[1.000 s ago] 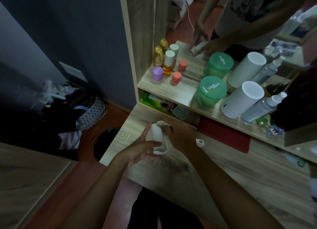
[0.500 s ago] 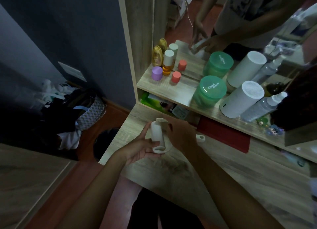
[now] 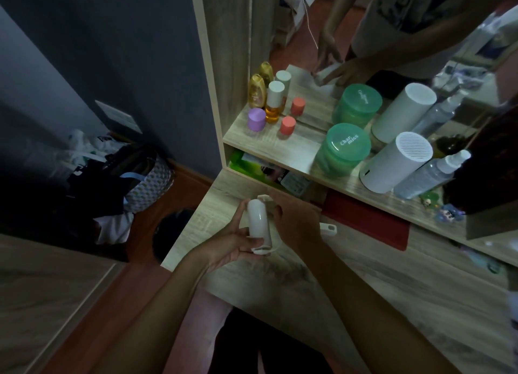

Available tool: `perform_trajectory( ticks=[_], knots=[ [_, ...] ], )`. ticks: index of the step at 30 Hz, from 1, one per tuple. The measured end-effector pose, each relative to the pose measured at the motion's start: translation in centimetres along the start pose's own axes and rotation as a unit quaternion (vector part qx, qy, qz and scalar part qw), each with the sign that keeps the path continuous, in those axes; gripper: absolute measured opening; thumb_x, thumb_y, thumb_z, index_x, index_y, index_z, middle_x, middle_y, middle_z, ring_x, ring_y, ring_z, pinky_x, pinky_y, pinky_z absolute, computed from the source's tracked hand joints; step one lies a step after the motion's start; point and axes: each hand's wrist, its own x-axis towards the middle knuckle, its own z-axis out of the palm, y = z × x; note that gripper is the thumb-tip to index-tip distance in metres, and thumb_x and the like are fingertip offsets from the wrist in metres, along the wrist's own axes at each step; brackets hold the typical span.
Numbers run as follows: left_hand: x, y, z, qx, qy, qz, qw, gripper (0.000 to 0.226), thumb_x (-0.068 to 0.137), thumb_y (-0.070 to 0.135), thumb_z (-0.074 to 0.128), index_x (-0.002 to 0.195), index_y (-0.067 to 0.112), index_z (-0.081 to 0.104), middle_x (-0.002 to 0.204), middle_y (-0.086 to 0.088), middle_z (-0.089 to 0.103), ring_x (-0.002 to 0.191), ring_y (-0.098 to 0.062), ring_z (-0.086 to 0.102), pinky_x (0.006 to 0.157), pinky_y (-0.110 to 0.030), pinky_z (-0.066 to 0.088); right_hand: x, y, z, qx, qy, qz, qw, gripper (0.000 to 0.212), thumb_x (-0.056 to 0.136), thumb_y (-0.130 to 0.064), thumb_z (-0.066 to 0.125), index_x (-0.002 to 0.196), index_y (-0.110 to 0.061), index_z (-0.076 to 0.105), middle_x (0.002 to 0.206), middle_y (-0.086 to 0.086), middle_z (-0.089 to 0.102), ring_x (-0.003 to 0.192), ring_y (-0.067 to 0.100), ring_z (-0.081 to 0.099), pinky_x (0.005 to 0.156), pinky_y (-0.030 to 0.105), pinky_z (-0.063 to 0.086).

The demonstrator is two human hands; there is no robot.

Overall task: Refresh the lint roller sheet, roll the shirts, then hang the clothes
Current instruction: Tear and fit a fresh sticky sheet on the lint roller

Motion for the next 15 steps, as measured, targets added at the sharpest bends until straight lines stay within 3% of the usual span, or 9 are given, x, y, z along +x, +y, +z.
perform_trajectory(
  ticks=[6,10,15],
  knots=[
    [-0.1,-0.5,-0.4,0.006,0.021,0.009,1.0,0.105,0.081,-0.012,0.063,0.144,0.053,0.008,0.127,-0.021,0.052,0.111,-0.038,0.062,0.09,-0.054,0.051,-0.3,0.6,1.1,-0.016,-0.03,-0.008,0.999,0.033,0.089,-0.025,0.047,0.107,-0.011,0.07,0.087,0.009,0.073,0.074,0.026,0.069,0.068,0.035,0.055],
    [-0.2,-0.7,-0.5,0.025,0.034,0.01,0.999,0.105,0.08,-0.01,0.065,0.142,0.056,0.013,0.13,-0.022,0.049,0.112,-0.039,0.06,0.089,-0.057,0.051,0.4,1.0,1.4,0.01,-0.104,-0.013,0.994,0.028,0.096,-0.021,0.049,0.119,-0.014,0.063,0.105,0.01,0.069,0.094,0.028,0.065,0.085,0.034,0.046],
    [0.1,-0.8,-0.6,0.041,0.048,0.02,0.998,0.11,0.072,-0.001,0.075,0.139,0.06,0.013,0.134,-0.02,0.048,0.118,-0.039,0.055,0.091,-0.061,0.047,0.4,1.1,1.4,0.019,-0.065,-0.034,0.997,0.035,0.082,-0.006,0.069,0.116,-0.005,0.065,0.103,0.018,0.069,0.092,0.033,0.066,0.086,0.042,0.05]
  ],
)
